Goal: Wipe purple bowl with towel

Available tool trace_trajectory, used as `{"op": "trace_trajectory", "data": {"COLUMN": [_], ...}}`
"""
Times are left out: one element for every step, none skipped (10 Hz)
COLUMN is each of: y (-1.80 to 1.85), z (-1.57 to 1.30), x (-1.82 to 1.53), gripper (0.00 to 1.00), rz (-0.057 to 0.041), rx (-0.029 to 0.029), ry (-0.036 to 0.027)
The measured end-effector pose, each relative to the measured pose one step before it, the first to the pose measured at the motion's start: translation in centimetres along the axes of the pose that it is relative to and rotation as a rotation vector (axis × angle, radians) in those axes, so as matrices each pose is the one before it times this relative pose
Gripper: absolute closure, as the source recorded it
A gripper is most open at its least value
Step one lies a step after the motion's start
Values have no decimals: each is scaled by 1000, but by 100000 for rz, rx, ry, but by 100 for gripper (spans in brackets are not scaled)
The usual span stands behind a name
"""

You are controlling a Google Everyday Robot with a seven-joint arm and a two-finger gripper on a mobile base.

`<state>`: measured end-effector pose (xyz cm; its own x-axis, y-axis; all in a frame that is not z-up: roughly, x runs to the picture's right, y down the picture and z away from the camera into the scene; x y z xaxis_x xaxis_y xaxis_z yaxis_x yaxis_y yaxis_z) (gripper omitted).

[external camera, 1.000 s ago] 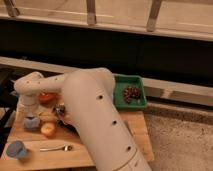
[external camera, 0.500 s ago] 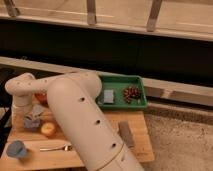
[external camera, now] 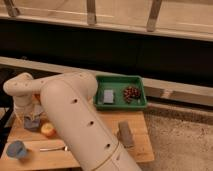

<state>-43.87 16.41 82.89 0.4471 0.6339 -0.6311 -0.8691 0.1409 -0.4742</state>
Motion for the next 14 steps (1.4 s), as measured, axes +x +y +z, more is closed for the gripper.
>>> {"op": "trace_trajectory", "data": {"y": [-55, -70, -150, -59, -187, -539, -237, 49, -341, -591, -942, -1426, -1682, -2818], "z": [108, 28, 8, 43, -735, -1120, -1521, -2331, -2778, -2259, -3094, -2700, -1703, -2555], "x": [19, -43, 11, 61, -34, -123, -118, -44, -156, -252, -363, -636, -684, -1442], "gripper": [85, 94, 99, 100, 100, 100, 100, 100, 100, 100, 100, 100, 100, 100], "rz": [-735, -493, -1074, -324, 719, 1187, 632, 384, 783, 988, 1686, 2308, 2126, 3800], "rx": [1064, 349, 800, 362, -2477, -934, -775, -692, -124, 161, 182, 393, 1224, 2075], "ry": [398, 113, 124, 1, -2229, -2613, -2817, -3695, -3910, -3301, -4888, -4603, -3274, -5026]}}
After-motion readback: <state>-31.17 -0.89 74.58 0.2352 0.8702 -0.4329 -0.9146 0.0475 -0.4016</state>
